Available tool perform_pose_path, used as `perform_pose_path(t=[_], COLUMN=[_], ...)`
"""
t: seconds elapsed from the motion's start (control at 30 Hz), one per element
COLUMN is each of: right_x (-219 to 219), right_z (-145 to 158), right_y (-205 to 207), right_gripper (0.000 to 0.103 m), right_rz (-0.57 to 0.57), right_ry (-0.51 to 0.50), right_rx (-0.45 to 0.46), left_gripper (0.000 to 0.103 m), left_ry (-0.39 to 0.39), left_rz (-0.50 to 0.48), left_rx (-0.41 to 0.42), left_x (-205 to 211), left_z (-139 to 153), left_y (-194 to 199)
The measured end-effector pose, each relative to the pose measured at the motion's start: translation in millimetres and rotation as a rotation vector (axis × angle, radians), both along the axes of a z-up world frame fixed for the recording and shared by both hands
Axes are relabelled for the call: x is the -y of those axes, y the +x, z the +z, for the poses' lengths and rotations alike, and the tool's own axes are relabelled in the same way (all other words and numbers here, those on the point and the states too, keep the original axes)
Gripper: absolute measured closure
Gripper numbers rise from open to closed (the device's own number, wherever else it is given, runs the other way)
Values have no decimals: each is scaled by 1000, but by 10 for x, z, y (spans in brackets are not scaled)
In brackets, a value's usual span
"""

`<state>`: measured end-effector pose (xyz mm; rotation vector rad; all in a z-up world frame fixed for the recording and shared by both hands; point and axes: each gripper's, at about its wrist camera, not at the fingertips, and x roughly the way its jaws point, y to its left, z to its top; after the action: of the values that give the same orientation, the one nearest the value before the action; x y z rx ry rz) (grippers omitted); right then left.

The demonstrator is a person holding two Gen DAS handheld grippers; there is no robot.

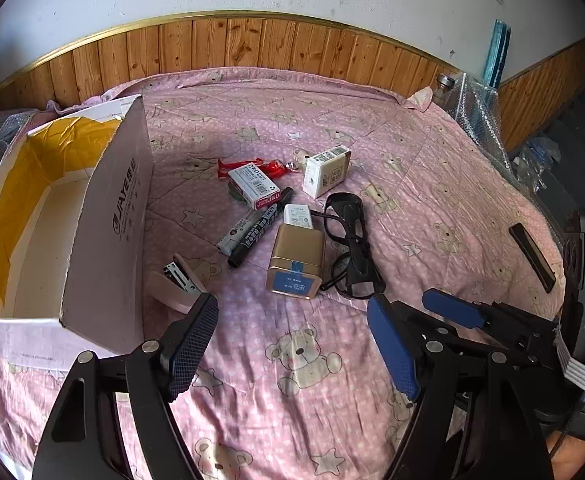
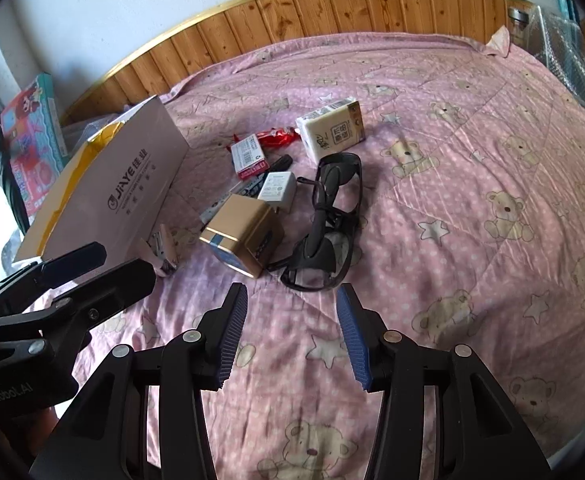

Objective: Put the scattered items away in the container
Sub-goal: 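Grasp the gold tin with the left tool while the right tool grasps the black glasses, then carry the gold tin and black glasses over the open box with both tools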

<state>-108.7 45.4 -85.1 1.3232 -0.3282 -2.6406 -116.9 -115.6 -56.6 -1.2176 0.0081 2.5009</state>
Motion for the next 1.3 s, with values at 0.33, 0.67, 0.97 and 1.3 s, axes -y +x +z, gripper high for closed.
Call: perform_pose_path(t=[0.33, 0.67, 0.97, 1.3], right_x=[-164, -581, -690, -527], right_z=[-435, -376, -370, -388], right_y=[-710, -663, -650, -804], right_gripper=[55, 59, 65, 87], right_rz=[-15, -94, -91, -42], right_ry=[-2, 50, -28, 37], right_rx=[126, 105, 147, 120], left_gripper=[25, 25, 52, 52], left_ry=[-34, -80, 15, -55], left_rz=[23, -32, 28, 14], left_rx=[52, 126, 214, 170], left_x=[-109, -412, -25, -166], left_z=[-290, -671, -860, -829], left_y=[-597, -876, -887, -902])
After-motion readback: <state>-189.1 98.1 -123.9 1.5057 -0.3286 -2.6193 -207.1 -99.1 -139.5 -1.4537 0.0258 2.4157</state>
